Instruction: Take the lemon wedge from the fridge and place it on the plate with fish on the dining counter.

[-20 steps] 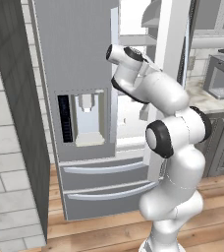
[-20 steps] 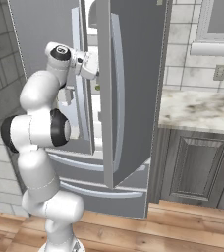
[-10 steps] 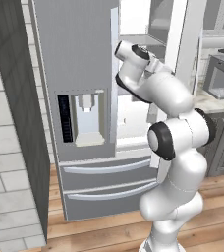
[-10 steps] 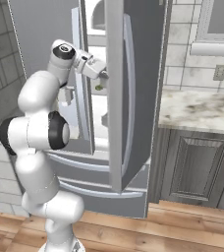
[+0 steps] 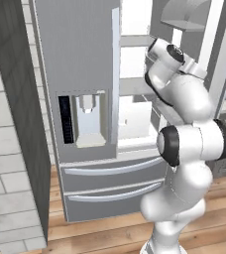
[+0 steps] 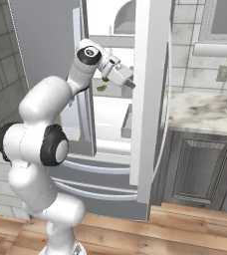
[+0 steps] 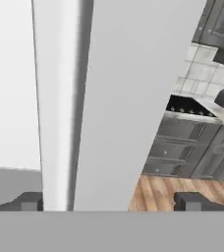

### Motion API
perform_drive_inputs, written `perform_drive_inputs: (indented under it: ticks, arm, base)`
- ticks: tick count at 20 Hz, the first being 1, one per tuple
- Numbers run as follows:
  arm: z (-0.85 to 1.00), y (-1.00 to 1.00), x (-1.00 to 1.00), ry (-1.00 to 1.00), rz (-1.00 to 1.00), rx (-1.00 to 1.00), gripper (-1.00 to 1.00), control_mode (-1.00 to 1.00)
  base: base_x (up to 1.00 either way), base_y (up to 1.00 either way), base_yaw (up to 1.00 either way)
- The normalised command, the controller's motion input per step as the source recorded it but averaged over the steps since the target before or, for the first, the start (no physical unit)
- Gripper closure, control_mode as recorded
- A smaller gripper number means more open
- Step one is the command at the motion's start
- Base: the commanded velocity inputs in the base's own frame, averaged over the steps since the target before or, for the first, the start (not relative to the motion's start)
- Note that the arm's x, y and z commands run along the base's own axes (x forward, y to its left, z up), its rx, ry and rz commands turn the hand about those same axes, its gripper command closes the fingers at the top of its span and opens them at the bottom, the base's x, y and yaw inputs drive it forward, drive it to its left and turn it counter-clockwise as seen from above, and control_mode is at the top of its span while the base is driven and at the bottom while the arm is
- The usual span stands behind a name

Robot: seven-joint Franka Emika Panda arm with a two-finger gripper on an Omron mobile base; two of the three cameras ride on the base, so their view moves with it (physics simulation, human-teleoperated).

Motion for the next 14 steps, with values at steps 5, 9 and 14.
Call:
perform_drive_inputs:
  ticks: [5, 9, 14]
  arm:
    - [-0.04, -0.28, -0.97, -0.19, 0.02, -0.13, -1.0, -1.0]
    - [0.08, 1.0, -0.71, -0.23, 0.25, -0.27, -1.0, -1.0]
    - [0.56, 1.0, -0.06, 0.0, 0.32, 0.0, -1.0, -1.0]
  base:
    - [0.0, 0.0, 0.0]
    - [0.0, 0.0, 0.0]
    - [0.0, 0.0, 0.0]
